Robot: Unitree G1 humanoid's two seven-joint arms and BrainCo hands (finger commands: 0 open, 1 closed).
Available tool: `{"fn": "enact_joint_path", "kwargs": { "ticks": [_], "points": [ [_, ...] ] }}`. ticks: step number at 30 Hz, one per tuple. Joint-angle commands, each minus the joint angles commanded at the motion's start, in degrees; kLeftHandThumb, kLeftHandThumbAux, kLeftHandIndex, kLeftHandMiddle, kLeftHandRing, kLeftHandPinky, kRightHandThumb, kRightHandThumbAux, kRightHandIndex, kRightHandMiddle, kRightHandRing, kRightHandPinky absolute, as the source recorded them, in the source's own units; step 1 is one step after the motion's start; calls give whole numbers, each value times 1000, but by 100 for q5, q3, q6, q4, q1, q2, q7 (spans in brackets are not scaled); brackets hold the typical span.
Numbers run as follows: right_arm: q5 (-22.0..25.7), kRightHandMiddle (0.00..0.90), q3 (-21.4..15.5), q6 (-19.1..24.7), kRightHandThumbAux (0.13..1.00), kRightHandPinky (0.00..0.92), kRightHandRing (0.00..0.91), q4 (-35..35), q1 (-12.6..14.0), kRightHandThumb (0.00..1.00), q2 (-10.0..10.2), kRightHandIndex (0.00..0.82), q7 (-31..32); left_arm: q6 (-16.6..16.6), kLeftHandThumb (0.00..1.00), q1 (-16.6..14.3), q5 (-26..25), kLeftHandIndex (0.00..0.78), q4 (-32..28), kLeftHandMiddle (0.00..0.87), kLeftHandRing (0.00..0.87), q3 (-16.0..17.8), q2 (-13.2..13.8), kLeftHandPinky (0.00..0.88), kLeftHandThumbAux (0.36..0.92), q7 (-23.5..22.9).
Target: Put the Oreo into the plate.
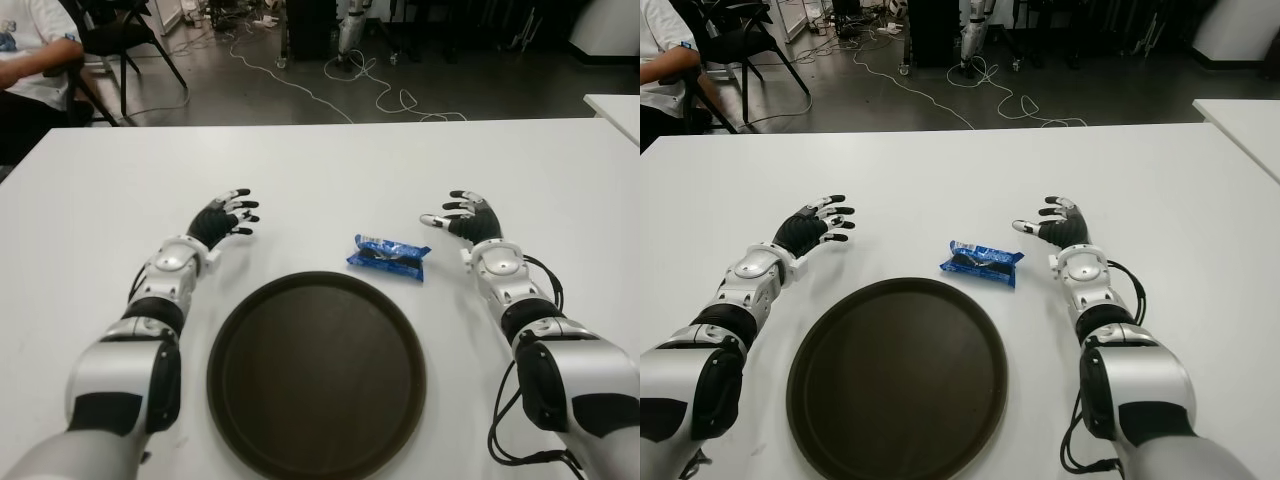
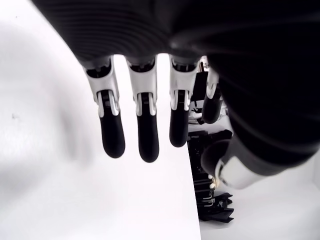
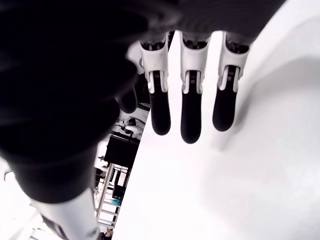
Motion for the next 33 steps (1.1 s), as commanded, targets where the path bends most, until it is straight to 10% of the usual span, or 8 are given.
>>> {"fn": "enact_joint_path", "kwargs": {
  "ticks": [33],
  "points": [
    [-675, 283, 669, -599, 794, 296, 287, -104, 84, 0, 22, 230, -1233, -93, 0, 62, 52, 149, -7, 221, 264, -41, 43, 319, 661, 13]
  ]
}}
